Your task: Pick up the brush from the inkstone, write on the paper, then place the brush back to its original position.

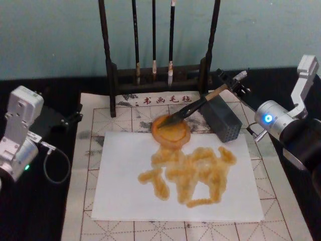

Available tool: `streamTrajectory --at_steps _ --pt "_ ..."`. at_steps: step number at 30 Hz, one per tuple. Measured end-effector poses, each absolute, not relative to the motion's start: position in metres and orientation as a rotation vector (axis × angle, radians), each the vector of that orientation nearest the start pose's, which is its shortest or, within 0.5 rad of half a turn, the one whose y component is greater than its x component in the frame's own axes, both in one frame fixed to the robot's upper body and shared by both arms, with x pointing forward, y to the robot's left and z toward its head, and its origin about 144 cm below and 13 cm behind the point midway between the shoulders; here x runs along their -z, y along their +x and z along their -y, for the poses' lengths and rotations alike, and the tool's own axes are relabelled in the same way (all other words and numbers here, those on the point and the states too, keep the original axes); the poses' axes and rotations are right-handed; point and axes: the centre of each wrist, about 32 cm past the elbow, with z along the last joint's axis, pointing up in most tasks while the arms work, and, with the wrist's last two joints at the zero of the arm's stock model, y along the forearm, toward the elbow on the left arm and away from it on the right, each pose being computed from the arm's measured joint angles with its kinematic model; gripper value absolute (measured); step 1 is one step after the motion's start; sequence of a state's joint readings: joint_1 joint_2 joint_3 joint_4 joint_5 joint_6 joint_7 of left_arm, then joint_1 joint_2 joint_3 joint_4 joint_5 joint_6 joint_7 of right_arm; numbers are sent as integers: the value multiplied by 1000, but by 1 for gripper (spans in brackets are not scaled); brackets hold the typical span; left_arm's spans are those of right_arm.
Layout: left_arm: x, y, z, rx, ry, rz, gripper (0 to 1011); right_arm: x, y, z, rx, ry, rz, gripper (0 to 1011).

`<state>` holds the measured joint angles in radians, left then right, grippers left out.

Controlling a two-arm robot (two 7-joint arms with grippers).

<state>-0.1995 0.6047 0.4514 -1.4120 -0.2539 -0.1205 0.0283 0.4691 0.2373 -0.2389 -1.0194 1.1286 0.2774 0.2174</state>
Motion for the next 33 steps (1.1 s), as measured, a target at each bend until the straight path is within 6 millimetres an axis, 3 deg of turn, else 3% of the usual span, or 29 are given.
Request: streamTrajectory --at_steps 33 --pt "-1140 489 -310 -1248 304 285 1001 -1144 584 278 1088 392 -866 1002"
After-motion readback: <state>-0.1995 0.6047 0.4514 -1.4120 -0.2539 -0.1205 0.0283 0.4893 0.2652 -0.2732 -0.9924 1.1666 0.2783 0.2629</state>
